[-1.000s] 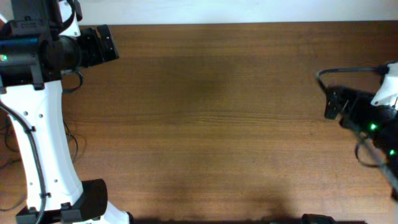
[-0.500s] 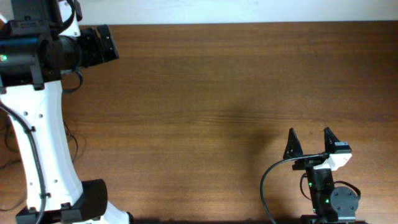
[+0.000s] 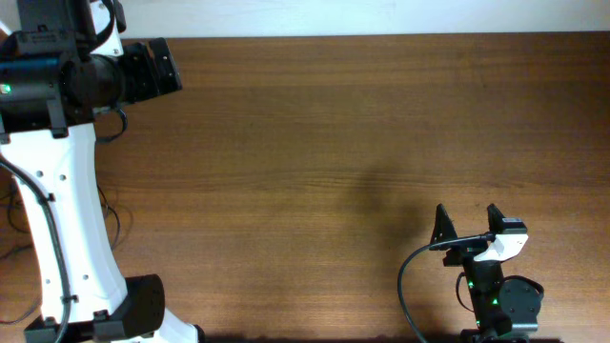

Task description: Untangle cables

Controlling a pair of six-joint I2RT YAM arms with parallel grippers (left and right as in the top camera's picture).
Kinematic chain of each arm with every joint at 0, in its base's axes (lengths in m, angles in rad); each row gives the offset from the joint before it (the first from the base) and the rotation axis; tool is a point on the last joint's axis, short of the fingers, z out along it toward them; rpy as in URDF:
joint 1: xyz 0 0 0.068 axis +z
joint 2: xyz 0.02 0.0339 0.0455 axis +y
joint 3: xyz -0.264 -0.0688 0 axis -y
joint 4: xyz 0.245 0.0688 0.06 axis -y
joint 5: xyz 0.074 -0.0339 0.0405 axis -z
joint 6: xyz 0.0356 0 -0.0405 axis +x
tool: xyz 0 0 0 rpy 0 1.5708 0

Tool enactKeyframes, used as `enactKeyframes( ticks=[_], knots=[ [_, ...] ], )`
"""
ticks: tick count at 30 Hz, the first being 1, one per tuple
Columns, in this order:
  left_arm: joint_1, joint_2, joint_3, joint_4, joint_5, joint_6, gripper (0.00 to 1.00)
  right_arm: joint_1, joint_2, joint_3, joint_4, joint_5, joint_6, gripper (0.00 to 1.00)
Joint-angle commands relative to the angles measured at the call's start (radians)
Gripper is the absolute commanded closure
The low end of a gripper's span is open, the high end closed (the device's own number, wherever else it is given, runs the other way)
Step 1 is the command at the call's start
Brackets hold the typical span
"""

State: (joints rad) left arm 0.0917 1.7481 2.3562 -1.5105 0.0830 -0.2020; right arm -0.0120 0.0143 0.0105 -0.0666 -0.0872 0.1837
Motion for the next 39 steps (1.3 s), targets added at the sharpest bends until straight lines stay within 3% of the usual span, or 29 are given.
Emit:
enactKeyframes(
  ticks=[1, 30, 39],
  knots=[
    [0.000, -0.011, 0.002, 0.001, 0.007, 0.016, 0.01, -0.001, -0.007, -0.005, -0.005, -0.012, 0.008, 0.01],
    [0.000, -0.019, 0.002, 0.001, 0.007, 0.016, 0.01, -0.002, 0.010, -0.005, -0.005, -0.009, 0.008, 0.01],
    [0.000, -0.427, -0.013, 0.000, 0.007, 0.016, 0.01, -0.002, 0.010, -0.005, -0.005, -0.009, 0.008, 0.01]
  ],
)
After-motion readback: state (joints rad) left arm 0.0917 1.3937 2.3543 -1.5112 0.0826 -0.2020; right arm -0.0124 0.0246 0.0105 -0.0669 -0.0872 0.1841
